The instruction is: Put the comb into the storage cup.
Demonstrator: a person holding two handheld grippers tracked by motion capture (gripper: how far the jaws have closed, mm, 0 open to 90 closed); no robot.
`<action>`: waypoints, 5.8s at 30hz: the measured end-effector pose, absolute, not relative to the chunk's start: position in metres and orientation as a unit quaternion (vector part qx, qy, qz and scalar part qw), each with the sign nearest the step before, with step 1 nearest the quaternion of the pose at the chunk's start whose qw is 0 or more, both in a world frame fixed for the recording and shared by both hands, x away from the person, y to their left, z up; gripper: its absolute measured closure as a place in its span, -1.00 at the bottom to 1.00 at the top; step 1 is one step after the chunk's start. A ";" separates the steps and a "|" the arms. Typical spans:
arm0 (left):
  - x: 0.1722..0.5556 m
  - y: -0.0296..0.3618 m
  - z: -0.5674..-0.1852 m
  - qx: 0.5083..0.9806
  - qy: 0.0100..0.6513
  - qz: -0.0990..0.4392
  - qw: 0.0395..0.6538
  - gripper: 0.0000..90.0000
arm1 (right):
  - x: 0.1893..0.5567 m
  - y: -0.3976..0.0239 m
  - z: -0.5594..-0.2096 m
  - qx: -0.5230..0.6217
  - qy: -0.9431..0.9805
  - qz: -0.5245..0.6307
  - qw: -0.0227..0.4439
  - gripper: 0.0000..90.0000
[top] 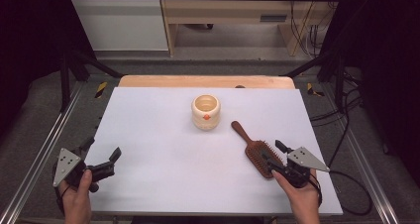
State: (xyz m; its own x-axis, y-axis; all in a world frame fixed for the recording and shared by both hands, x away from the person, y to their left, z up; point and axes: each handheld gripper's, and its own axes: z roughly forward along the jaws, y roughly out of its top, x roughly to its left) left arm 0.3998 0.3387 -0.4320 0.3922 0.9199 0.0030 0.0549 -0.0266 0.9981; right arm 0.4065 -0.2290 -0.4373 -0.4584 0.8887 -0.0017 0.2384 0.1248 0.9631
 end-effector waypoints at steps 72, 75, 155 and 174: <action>0.400 0.338 -0.433 0.614 0.403 0.377 0.564 -0.96 | 0.386 -0.208 -0.476 0.393 0.814 0.374 0.206 1.00; 0.401 0.339 -0.433 0.613 0.404 0.377 0.565 -0.96 | 0.386 -0.209 -0.477 0.395 0.815 0.371 0.206 1.00; 0.401 0.339 -0.434 0.615 0.406 0.378 0.560 -0.96 | 0.432 -0.253 -0.480 0.503 0.762 0.329 0.241 1.00; 0.401 0.340 -0.434 0.613 0.407 0.379 0.561 -0.96 | 0.458 -0.257 -0.475 0.513 0.759 0.320 0.242 1.00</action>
State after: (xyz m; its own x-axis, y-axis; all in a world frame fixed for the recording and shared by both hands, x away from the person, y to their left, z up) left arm 0.4006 0.3399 -0.4343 0.3802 0.9249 0.0081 0.0743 -0.0392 0.9965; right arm 0.4580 -0.2569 -0.4752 -0.3561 0.9336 -0.0390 0.6239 0.2686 0.7339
